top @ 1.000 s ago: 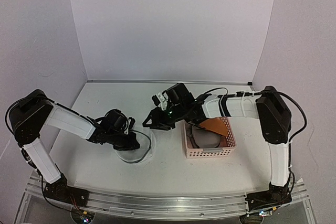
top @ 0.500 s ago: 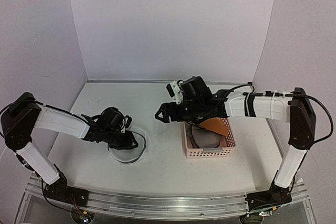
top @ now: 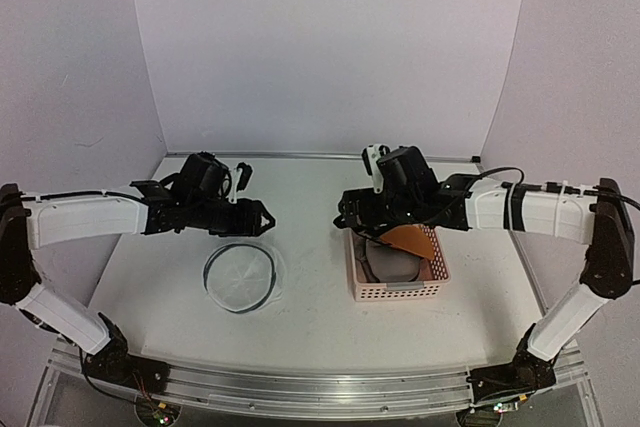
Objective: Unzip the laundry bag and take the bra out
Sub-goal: Reset both arms
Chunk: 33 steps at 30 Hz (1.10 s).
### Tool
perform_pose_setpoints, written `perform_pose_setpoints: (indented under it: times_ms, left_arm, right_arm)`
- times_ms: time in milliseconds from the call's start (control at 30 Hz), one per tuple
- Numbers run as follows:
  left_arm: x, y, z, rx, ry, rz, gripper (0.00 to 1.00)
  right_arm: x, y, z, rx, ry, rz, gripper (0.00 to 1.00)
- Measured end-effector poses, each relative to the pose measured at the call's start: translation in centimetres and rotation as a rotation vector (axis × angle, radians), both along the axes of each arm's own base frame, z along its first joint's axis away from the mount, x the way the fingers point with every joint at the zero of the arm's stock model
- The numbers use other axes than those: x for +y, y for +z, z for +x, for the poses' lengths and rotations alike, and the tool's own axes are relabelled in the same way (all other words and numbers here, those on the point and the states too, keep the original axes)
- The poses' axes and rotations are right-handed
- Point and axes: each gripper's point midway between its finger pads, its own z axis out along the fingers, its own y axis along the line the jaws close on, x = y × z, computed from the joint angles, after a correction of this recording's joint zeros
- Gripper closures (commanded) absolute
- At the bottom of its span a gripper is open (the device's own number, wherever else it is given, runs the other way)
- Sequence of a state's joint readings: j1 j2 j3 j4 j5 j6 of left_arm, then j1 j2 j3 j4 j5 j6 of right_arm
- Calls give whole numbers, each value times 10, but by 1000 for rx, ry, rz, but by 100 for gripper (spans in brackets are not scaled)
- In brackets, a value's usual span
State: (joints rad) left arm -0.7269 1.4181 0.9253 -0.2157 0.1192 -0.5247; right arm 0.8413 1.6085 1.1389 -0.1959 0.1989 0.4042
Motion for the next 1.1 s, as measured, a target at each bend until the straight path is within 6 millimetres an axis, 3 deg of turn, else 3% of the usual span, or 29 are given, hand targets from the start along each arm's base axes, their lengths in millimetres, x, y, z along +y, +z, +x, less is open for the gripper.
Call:
perform_pose_setpoints:
  times_ms: [67,100,233,333,467,600,667,767,967,1100]
  left_arm:
    - [3,16,9,-31,9,-4,4]
    - [6,23,15,-44,21,-3,1]
    - [27,44,34,-78,70,3,0]
    - [55,61,55,-108,141,9,0]
    - [97,76,77,-137,241,17,0]
    - [152,80,96,-128,364,10,0]
    - [180,78,102,-114,429,6,1]
    - [211,75,98,-109,505,18,0]
    - [218,79,55,-163,514,9,1]
    - [221,77,26,-209,521,-21,0]
  right_arm:
    - [-22,2,7,-32,-70,-37,2]
    - [-33,4,10,-47,-101,-54,2]
    - [-81,15,26,-113,-254,-143,2]
    - [-122,25,34,-152,-372,-194,2]
    - [-193,33,41,-151,-541,-199,2]
    - [-268,34,31,-131,-733,-164,2]
    - [-279,34,23,-130,-766,-145,2]
    - [-279,27,13,-117,-759,-121,2]
    - [-279,-3,-21,-70,-707,-75,2]
    - [-282,-5,-43,-108,-683,-14,2]
